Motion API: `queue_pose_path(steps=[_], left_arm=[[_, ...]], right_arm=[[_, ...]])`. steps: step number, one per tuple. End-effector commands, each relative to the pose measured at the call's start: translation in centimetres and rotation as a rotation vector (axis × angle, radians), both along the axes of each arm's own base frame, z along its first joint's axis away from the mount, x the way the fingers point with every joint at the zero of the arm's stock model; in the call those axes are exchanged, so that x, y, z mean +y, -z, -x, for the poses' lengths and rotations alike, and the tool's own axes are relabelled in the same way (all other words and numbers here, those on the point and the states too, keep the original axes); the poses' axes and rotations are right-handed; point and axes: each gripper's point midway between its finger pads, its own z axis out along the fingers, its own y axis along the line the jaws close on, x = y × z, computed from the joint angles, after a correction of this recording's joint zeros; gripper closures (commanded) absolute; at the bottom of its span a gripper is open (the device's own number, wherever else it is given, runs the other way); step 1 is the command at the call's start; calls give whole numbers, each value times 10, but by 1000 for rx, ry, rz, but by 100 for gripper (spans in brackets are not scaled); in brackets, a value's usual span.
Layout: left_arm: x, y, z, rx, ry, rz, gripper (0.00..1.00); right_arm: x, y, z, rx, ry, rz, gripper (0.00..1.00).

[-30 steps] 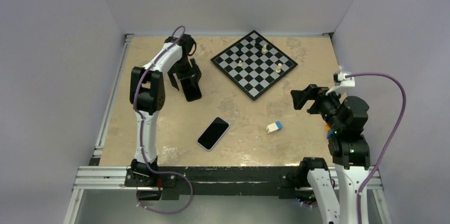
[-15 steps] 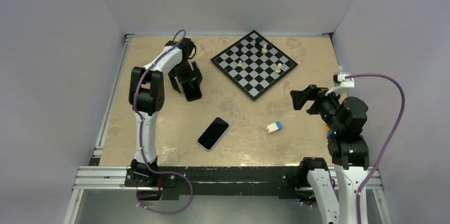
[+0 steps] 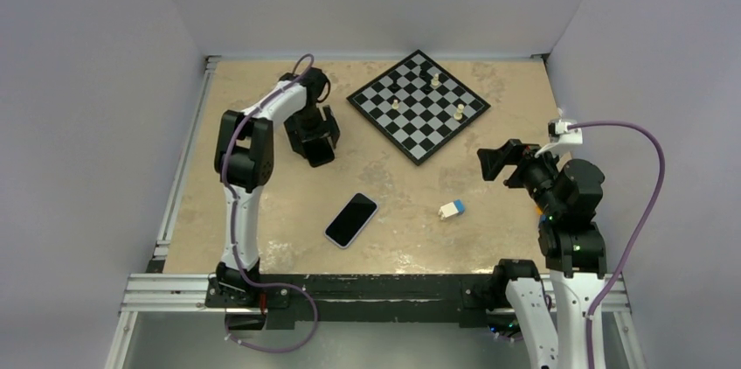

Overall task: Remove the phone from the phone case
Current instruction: Pick up the phone at the center of the board.

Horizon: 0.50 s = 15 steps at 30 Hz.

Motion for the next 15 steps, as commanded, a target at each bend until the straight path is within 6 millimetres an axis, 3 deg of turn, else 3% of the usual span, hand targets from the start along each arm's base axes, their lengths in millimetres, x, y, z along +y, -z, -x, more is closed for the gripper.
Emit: queue_pose_path(steps=[1,5,10,15], left_arm=[[-6,9,4,59,-34,-33,8],[-5,8,7,55,-56,-51,25],[-5,5,11,46,-37,-41,64],[-2,-9,29,12,-24,-18,72]], right_arm=[[3,-10,-3,-40,-17,-12,1],[3,-12,-1,-44,-16,-10,1],[3,-16,1,-52,-17,-9,1],[3,-16,0,-55,-16,-9,1]])
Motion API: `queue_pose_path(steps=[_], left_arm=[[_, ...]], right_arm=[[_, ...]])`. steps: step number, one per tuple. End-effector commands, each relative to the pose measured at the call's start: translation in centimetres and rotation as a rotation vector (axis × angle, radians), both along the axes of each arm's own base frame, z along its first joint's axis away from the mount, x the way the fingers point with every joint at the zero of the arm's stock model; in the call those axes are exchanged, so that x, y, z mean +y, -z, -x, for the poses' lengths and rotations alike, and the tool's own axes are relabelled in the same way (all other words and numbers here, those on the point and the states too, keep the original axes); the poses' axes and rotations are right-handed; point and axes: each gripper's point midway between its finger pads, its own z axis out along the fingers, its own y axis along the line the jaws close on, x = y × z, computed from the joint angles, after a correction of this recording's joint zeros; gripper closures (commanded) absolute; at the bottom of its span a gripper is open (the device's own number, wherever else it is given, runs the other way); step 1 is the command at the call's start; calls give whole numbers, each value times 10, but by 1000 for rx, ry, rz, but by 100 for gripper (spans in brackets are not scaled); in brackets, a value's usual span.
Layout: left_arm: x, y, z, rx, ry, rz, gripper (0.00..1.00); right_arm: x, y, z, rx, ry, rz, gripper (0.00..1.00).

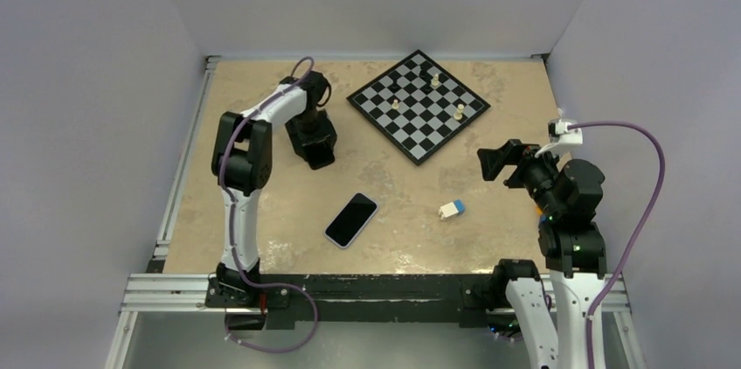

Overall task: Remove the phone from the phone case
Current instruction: Pick up the phone at the center of the board.

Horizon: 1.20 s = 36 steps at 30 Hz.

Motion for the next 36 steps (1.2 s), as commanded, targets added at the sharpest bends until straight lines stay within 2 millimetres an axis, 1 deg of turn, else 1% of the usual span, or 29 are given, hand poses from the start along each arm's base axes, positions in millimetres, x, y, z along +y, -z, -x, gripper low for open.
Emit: queue_pose_path(steps=[1,2,4,7,8,9,11,12,13,15,19,23,27,31,36], left_arm=[[-1,-13,30,-9,17,20,73],[0,-22,36,-29,16,29,73],[1,-29,51,-47,22,28,73],[-4,-31,79,-51,35,50,72],[-6,-28,91,-43,45,51,69],[-8,-27,98,-44,59,55,62],[-10,-27,105,-55,75,59,40],[-8,-27,104,-63,78,54,30],[-6,-27,103,-68,86,40,23],[-3,-29,98,-66,102,11,15],[-5,-27,85,-67,124,-1,1],[-3,-23,76,-54,107,-12,0],[6,-17,71,-38,62,-47,0],[12,-11,72,-18,6,-48,0],[15,-3,79,-3,-42,-63,0]], right_arm=[[3,-15,-1,-52,-16,-10,1],[3,-15,-1,-50,-17,-12,1],[4,-13,-2,-47,-22,-15,1],[6,-10,-4,-47,-28,-23,1],[6,-10,-4,-47,-32,-25,1],[7,-10,-5,-48,-34,-27,1],[7,-9,-6,-46,-37,-26,1],[7,-10,-6,-46,-37,-24,1],[7,-10,-5,-45,-38,-22,1],[7,-11,-4,-47,-38,-17,1],[6,-14,-1,-56,-32,-14,1],[5,-15,2,-55,-26,-9,1],[5,-14,4,-55,-26,-9,1],[7,-11,5,-49,-36,-19,1],[10,-11,6,-53,-49,-31,1]])
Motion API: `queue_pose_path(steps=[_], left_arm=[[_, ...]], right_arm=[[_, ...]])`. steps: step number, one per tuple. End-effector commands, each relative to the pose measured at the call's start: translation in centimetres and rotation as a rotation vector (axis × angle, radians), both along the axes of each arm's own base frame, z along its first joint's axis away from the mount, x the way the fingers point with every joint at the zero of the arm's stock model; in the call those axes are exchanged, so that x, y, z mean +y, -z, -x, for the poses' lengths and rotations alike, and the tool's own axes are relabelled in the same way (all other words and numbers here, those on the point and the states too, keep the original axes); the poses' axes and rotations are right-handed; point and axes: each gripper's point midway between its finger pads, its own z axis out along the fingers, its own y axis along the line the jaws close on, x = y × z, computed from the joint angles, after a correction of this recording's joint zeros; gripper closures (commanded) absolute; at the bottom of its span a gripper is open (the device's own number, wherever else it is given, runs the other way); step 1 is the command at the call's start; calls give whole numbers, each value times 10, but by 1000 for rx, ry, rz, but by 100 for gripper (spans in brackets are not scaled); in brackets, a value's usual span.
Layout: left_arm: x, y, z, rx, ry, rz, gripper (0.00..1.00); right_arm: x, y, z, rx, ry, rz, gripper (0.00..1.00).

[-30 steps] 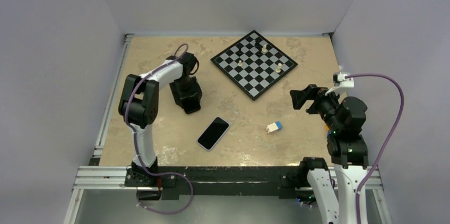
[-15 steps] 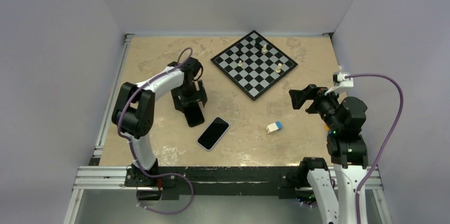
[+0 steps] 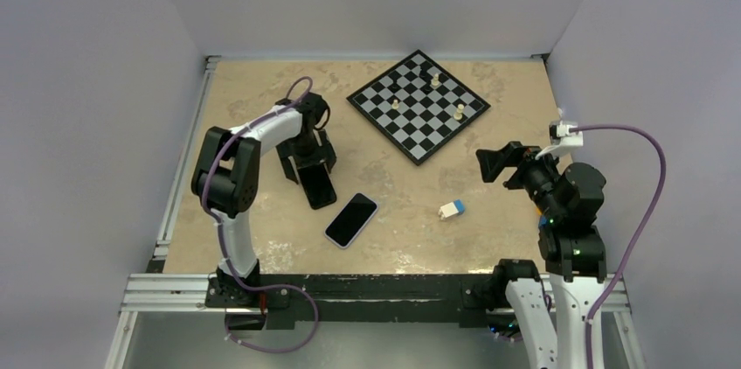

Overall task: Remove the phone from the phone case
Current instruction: Pick up the phone at the center of the board.

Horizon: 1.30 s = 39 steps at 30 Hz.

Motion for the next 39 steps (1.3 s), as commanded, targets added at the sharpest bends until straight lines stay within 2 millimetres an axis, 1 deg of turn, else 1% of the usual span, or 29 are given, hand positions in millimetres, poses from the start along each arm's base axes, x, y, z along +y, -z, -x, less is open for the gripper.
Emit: queue_pose_path(steps=[1,3,6,8,10,11,13,16,18,19,21,24,26,30,32,34,35,36,39], left_arm=[[6,1,2,-4,-71,-30,0],[9,4,7,-3,-93,-44,0],[3,14,11,24,-106,-8,1],[-1,22,13,60,-118,-1,4],[-2,29,16,73,-134,4,10],[-1,30,17,70,-142,5,15],[2,35,21,58,-152,0,26],[2,35,18,12,-134,15,50],[0,31,15,-21,-103,39,63],[0,27,14,-46,-88,47,74],[7,15,12,-100,-77,28,100],[12,-5,8,-176,-34,23,100],[9,-21,6,-236,20,56,100],[1,-64,4,-383,137,120,100],[-4,-85,3,-448,207,138,100],[-14,-107,1,-525,299,175,100],[-24,-117,2,-558,359,215,100],[-33,-127,4,-596,407,243,100],[-62,-158,16,-711,568,335,100]], right_arm=[[6,-5,3,-26,-29,-15,1],[6,-6,4,-24,-34,-16,1],[7,-4,4,-23,-39,-20,1],[8,-3,3,-22,-43,-25,1],[10,-1,3,-14,-52,-29,1],[10,-1,3,-11,-53,-28,1],[8,1,3,6,-44,-26,1],[6,5,3,23,-35,-17,1],[5,5,2,28,-30,-16,1],[5,5,2,32,-30,-16,1],[6,7,1,43,-37,-16,1],[10,14,-3,65,-61,-22,1],[14,26,-8,120,-84,-32,1],[20,53,-19,206,-127,-52,1],[25,63,-25,235,-150,-65,1],[34,72,-30,266,-188,-76,1],[40,78,-33,282,-209,-82,1],[48,87,-37,315,-235,-90,1],[76,105,-43,380,-340,-146,1]])
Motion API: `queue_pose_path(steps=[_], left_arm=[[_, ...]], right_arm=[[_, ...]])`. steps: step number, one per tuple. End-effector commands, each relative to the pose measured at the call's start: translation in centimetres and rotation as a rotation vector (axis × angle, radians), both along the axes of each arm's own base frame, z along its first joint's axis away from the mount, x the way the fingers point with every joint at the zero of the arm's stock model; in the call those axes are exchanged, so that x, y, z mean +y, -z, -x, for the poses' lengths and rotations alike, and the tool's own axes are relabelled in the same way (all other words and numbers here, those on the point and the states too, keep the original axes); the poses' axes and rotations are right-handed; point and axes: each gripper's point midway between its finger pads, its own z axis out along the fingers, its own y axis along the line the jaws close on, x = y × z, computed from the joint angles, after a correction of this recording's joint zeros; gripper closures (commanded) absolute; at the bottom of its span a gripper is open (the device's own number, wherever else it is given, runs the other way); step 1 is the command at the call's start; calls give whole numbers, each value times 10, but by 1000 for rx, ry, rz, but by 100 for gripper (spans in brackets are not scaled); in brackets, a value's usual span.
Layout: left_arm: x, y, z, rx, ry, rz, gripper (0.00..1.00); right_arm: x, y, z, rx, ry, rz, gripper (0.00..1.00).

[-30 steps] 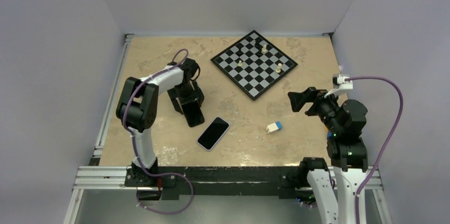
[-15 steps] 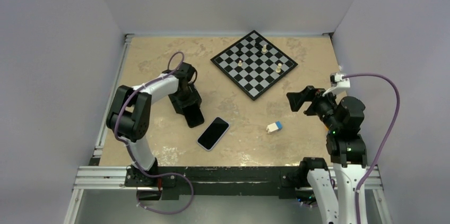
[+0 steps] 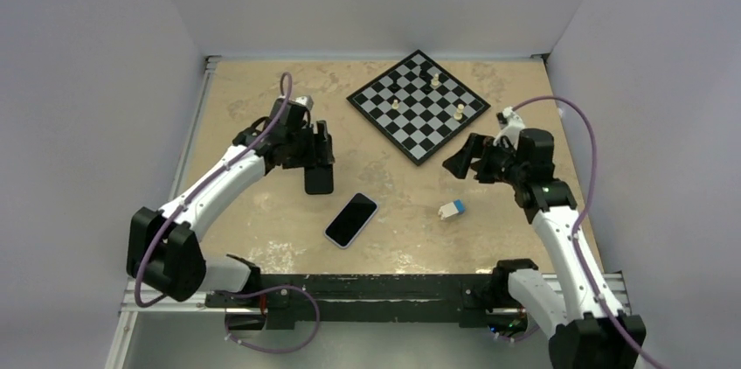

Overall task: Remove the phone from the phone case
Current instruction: Pick up the phone at the center of the board.

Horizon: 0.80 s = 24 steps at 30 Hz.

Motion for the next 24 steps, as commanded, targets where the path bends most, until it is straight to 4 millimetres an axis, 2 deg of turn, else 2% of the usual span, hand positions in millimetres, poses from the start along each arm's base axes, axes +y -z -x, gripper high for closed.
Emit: queue_pose_path(steps=[1,5,7,11,15,18,24], left_arm=[[-56,-69,5,-285,336,133,100],[-92,-97,35,-455,601,205,100],[-104,-104,47,-539,691,223,100],[-120,-105,68,-621,822,217,100],[-121,-96,70,-610,847,128,100],[-121,-93,69,-607,847,104,100],[-123,-85,67,-588,852,87,100]], right_arm=[[46,8,-9,22,-168,-129,1],[79,2,-12,33,-261,-216,4],[93,-7,-13,34,-294,-233,5],[127,-27,-13,54,-380,-294,10],[145,-49,-16,59,-401,-388,24],[161,-61,-16,36,-412,-386,25],[193,-57,-9,71,-465,-368,32]])
